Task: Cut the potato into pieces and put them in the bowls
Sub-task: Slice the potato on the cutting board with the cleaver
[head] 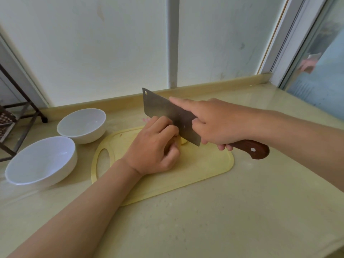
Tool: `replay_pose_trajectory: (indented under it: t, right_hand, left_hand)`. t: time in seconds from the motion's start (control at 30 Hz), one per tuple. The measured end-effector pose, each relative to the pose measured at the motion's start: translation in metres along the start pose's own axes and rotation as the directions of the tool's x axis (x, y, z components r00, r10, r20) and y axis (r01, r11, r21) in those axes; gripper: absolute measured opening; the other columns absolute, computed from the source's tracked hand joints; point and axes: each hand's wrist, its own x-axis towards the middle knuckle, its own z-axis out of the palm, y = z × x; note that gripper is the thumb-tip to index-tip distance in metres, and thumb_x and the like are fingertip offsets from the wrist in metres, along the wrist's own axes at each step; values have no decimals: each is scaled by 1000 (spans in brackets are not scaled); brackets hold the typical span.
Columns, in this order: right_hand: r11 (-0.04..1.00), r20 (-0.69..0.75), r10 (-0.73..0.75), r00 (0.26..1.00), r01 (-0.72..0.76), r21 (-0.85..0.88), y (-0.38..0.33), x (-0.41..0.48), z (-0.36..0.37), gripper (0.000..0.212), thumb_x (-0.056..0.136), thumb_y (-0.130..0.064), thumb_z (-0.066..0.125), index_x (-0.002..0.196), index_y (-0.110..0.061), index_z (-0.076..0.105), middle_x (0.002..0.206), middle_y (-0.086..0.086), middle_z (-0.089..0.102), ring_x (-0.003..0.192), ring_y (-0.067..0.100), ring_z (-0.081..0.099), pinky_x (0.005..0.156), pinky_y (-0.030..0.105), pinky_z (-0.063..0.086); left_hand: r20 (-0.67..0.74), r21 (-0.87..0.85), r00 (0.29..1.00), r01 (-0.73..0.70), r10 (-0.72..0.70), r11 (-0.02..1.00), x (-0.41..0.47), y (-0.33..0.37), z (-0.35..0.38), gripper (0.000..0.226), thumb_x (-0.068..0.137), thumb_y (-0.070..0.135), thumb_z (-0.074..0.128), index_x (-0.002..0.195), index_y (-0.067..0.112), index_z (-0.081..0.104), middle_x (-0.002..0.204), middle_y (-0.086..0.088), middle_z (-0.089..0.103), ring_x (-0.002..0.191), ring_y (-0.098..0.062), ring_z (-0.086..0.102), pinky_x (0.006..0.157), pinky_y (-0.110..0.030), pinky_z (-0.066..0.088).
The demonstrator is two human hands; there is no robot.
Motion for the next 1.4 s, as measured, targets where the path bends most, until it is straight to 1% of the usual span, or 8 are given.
replay_pose_trajectory:
  t: [0.13,0.27,0.5,0.7,0.9,1.03,1.13,1.4]
  right_hand:
    - [1000,3,2,1000,-2,-5,-2,-3,-2,78,104,-11,31,160,-58,4,88,-8,53,46,21,63,48,42,62]
    - [1000,1,13,1000,-13,-5,-3,-5,-4,78,104,-12,31,160,-59,5,89,0,60,47,22,63,48,42,62]
    - [1000,-10,10,1000,-10,-9,-5,-8,-6,76,105,-13,31,159,-59,5,87,-3,59,47,21,63,46,38,60]
    - [1000,-21,0,1000,0,-5,-4,-9,-7,76,105,-14,31,159,-60,5,87,-1,61,43,18,62,43,34,57]
    - [1000,-14,0,1000,-1,-27,-6,-13,-6,75,105,-14,30,159,-60,5,86,-6,56,45,20,63,45,38,60]
    - [999,-2,-12,1000,12,-44,-7,-15,-6,76,105,-12,30,161,-57,5,85,-9,52,46,23,63,48,45,62]
    - [999,11,-9,1000,10,-54,-6,-18,-8,75,105,-13,30,161,-57,5,86,-11,50,44,21,61,49,47,62]
    - [998,45,22,999,-19,-64,0,-21,-12,75,106,-15,31,157,-64,5,90,7,65,44,20,64,50,45,62]
  left_hand:
    - [12,4,1000,-2,2,1000,0,0,-1,22,77,17,57,89,1,65,88,-12,55,74,-26,45,67,-37,41]
    - [3,5,1000,-6,6,1000,1,1,-1,21,77,17,55,86,1,64,87,-12,55,72,-27,44,66,-38,41]
    - [9,1,1000,-8,7,1000,1,1,0,20,76,16,55,85,0,63,86,-12,55,71,-27,45,66,-39,41]
    - [8,10,1000,0,0,1000,2,1,0,19,75,16,56,84,0,63,84,-13,53,70,-27,44,66,-40,41]
    - [9,12,1000,9,-9,1000,2,0,0,19,75,17,57,84,1,62,83,-13,52,71,-27,43,67,-40,41]
    - [6,12,1000,11,-11,1000,2,0,1,19,75,16,57,85,1,63,84,-12,53,71,-27,44,67,-40,41]
    - [-11,7,1000,9,-9,1000,1,-1,2,18,74,14,57,84,0,62,83,-13,53,70,-27,43,66,-40,41]
    - [-22,3,1000,-7,8,1000,1,-1,3,17,74,13,59,84,0,63,84,-13,54,70,-28,45,67,-42,42]
